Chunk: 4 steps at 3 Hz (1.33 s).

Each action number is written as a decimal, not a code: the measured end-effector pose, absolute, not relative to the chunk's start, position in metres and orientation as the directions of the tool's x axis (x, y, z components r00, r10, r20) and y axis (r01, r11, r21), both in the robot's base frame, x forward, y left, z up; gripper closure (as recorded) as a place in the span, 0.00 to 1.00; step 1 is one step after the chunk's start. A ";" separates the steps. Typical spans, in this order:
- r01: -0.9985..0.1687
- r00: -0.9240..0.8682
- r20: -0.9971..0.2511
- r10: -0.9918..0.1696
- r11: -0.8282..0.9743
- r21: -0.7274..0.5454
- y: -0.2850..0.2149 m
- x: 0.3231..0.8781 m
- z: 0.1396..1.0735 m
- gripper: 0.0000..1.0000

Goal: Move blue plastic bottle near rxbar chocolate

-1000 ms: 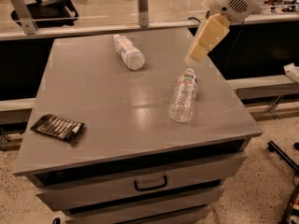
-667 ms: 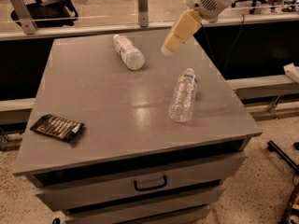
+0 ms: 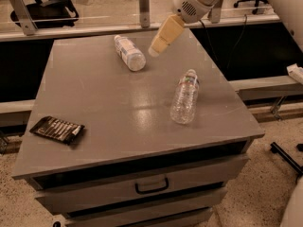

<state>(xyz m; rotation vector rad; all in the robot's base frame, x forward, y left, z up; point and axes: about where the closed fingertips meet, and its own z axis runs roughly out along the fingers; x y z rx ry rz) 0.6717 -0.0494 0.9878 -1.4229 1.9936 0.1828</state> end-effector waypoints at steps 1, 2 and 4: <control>-0.884 -0.185 -0.612 -0.769 0.402 -0.238 -0.040 0.681 0.983 0.00; -0.872 -0.220 -0.649 -0.729 0.445 -0.204 -0.021 0.703 0.972 0.00; -0.820 -0.314 -0.659 -0.683 0.545 -0.176 0.032 0.747 0.944 0.00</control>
Offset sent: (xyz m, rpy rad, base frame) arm 0.0598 0.0481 -0.0226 0.1590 0.0325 -0.1001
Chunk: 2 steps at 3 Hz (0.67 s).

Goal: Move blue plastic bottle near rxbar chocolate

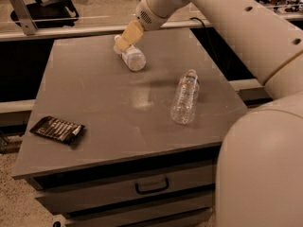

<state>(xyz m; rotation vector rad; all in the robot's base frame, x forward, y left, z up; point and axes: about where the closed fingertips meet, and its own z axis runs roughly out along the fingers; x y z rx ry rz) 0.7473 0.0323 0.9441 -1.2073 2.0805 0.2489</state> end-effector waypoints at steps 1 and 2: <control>-0.800 -0.367 -0.653 -0.663 0.583 -0.143 0.056 0.761 0.925 0.00; -0.774 -0.427 -0.638 -0.640 0.624 -0.108 0.070 0.775 0.904 0.00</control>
Offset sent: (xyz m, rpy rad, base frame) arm 0.0433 0.0508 -0.0593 0.0185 0.1162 -0.1648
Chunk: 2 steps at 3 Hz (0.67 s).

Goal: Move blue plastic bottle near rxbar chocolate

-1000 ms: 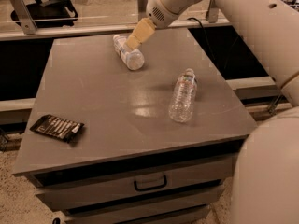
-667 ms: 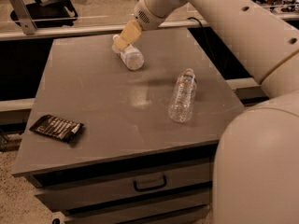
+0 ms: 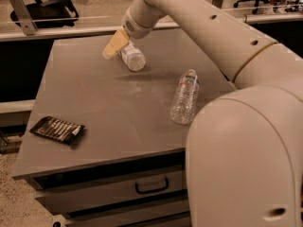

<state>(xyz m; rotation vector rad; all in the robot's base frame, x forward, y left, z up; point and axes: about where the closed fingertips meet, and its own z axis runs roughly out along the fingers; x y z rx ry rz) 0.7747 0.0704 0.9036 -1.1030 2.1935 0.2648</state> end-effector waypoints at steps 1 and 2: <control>-0.751 -0.479 -0.621 -0.620 0.656 -0.076 0.079 0.784 0.883 0.00; -0.732 -0.523 -0.596 -0.609 0.679 -0.052 0.081 0.789 0.863 0.18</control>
Offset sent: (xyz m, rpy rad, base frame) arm 0.0215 0.0106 -0.0581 -0.0119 0.1182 -0.1169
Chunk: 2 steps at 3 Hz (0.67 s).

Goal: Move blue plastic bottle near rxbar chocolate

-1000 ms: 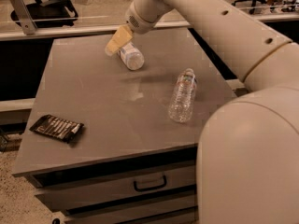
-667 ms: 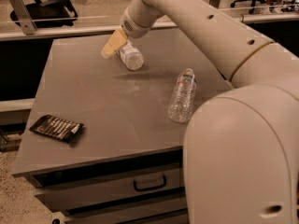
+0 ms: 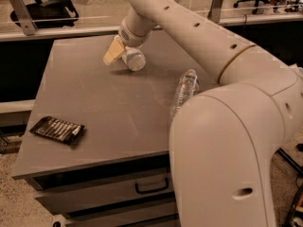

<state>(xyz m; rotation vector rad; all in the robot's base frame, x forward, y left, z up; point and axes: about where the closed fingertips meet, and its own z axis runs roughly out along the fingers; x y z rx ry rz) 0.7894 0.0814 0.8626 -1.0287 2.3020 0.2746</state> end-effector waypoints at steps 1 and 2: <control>-0.731 -0.530 -0.583 -0.615 0.680 -0.053 0.085 0.793 0.852 0.41; -0.748 -0.506 -0.580 -0.638 0.659 -0.073 0.088 0.795 0.852 0.64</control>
Offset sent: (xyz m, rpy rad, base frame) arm 0.0082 0.0065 -0.0032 -0.0470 -0.0324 0.0585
